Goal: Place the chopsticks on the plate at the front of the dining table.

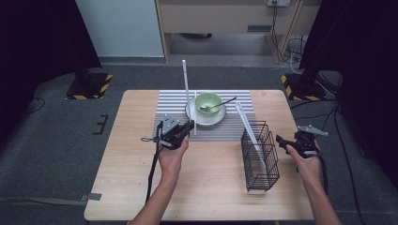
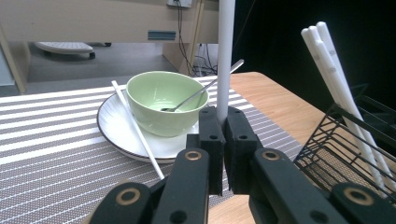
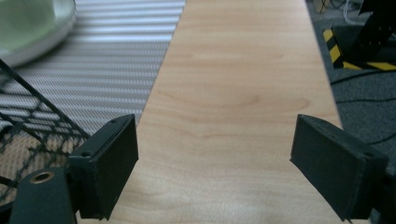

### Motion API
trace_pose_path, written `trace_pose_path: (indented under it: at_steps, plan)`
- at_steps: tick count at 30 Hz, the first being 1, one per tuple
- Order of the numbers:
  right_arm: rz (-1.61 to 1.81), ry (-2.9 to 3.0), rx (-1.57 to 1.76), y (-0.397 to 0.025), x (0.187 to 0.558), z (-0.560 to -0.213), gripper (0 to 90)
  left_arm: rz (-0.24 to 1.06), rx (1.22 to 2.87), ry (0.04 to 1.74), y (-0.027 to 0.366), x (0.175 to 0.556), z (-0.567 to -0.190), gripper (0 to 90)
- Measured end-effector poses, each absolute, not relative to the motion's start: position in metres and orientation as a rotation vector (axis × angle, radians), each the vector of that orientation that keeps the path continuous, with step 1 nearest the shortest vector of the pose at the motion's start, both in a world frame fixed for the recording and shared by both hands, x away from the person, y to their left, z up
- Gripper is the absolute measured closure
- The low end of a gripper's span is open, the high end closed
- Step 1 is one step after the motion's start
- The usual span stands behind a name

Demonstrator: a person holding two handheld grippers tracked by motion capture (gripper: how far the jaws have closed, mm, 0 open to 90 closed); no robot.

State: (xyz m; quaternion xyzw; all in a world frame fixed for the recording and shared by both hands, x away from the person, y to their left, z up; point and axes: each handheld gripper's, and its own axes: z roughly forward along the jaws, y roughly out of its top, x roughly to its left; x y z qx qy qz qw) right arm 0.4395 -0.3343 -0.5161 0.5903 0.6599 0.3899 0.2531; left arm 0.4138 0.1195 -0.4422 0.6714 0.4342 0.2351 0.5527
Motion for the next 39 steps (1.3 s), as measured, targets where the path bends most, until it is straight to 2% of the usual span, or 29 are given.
trace_pose_path:
  at_steps: [11,39]
  plan:
    - [0.997,1.833,1.620,-0.324,0.446,-0.539,14.2,0.576,1.589,1.058,0.122,0.422,-0.447,86.5]
    - [0.850,1.892,1.606,-0.310,0.448,-0.551,10.6,0.606,1.598,1.107,0.110,0.439,-0.449,86.6]
